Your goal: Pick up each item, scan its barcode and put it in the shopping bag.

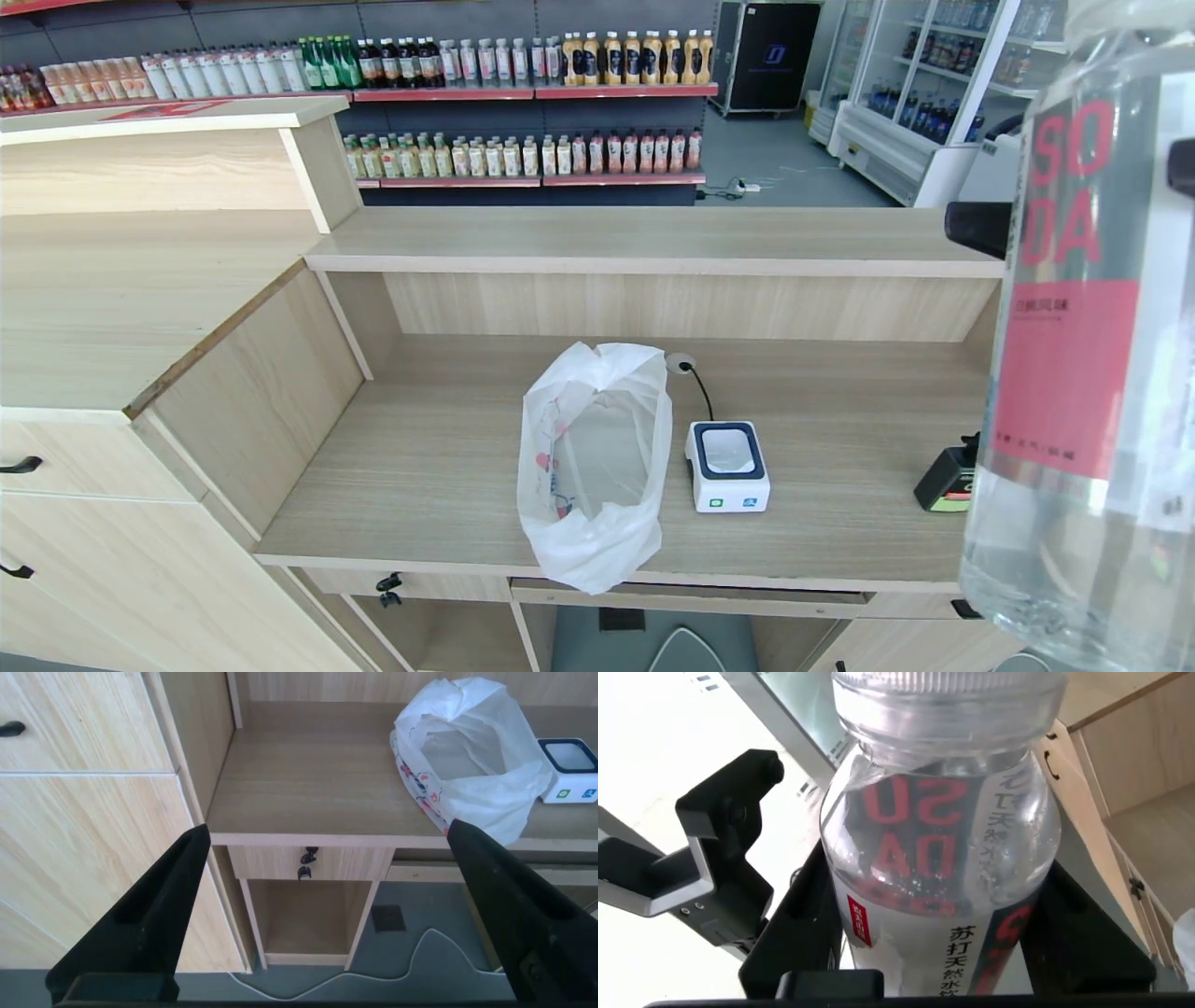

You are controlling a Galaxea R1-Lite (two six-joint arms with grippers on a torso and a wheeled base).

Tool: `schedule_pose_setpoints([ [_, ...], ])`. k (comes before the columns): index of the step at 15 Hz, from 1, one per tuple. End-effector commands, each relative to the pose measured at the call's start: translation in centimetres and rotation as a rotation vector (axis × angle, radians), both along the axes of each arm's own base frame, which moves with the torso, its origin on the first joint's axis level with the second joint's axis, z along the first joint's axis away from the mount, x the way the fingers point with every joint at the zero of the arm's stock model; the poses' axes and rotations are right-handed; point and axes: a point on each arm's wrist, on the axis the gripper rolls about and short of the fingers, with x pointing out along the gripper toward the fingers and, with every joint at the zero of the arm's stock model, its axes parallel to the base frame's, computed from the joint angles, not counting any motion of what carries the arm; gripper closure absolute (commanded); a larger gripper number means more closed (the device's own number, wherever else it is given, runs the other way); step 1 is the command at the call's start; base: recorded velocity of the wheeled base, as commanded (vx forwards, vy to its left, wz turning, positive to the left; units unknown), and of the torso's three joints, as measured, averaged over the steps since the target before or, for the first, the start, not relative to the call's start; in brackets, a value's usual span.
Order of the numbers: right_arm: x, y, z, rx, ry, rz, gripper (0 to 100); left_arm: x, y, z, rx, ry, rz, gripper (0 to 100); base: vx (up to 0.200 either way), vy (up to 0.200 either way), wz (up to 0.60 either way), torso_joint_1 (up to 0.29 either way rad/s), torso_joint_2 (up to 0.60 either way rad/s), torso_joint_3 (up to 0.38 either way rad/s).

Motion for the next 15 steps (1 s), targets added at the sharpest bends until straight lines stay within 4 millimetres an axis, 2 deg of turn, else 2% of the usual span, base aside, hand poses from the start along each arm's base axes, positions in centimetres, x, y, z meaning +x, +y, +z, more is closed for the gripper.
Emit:
schedule_pose_setpoints([
  [1,1.0,0.5,0.4,0.002,-0.006,0.004,100,0.0,0.0,0.0,0.000,0.001,0.000,0,0.000,0.000,0.00,0.000,0.00,0.000],
  [15,1.7,3.6,0.3,-0.030,-0.003,0.182,100,0.0,0.0,0.0,0.000,0.001,0.000,0,0.000,0.000,0.00,0.000,0.00,0.000],
])
